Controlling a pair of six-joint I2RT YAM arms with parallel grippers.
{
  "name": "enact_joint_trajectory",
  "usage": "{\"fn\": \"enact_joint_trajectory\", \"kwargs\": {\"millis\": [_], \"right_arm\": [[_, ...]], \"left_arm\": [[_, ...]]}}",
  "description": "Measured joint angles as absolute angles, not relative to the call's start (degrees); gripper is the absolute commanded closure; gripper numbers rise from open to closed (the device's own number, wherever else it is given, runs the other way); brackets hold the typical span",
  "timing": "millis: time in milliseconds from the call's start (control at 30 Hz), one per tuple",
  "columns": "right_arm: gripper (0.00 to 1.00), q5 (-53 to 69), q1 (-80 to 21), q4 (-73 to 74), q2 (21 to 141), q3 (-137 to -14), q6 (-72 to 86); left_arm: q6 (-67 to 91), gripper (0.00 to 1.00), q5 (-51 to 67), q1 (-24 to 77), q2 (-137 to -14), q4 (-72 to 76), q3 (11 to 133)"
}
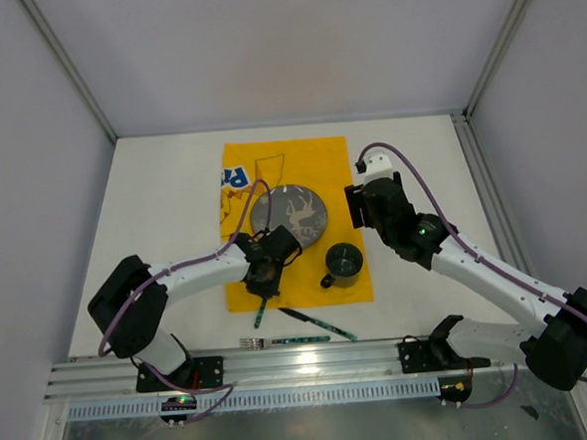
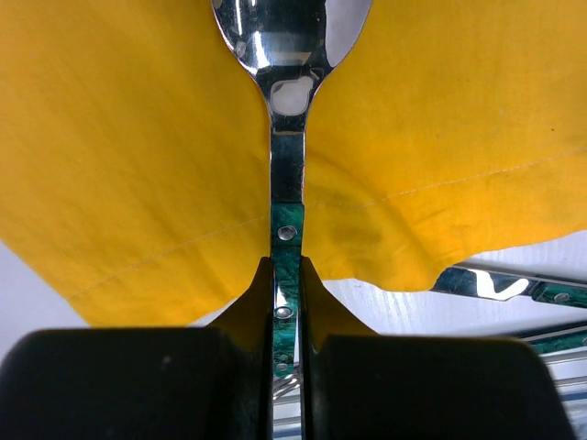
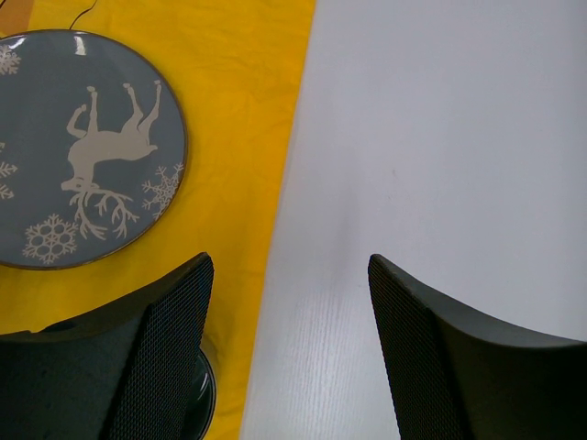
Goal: Set the dinner table for one person
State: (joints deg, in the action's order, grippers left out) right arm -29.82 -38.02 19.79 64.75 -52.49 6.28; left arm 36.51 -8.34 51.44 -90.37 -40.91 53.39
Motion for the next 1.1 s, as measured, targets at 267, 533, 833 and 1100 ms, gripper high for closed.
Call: {"fn": "enact_joint_trajectory", "kwargs": {"millis": [267,533,833,1100], "right_arm": [[0.27,-29.8,-38.0,19.8,64.8,-52.3,6.5],[0.27,-29.5,-38.0,19.8,64.8,-52.2,6.7],[0.27,-29.2,-38.0,19.7,64.8,-52.2,6.9],[0.27,-29.2,-38.0,19.8,64.8,-52.2,6.9]], "left_arm": [[31.9,1.00,-10.0,51.3,-90.0,-47.1,61.9],[22.6,1.00,-7.1,51.3,-90.4,-54.0,69.0],[9.3,1.00,-2.8,51.4,-91.4,-56.8,73.8],[2.7,1.00,-2.7,51.3,-92.5,-56.3,72.4]]}}
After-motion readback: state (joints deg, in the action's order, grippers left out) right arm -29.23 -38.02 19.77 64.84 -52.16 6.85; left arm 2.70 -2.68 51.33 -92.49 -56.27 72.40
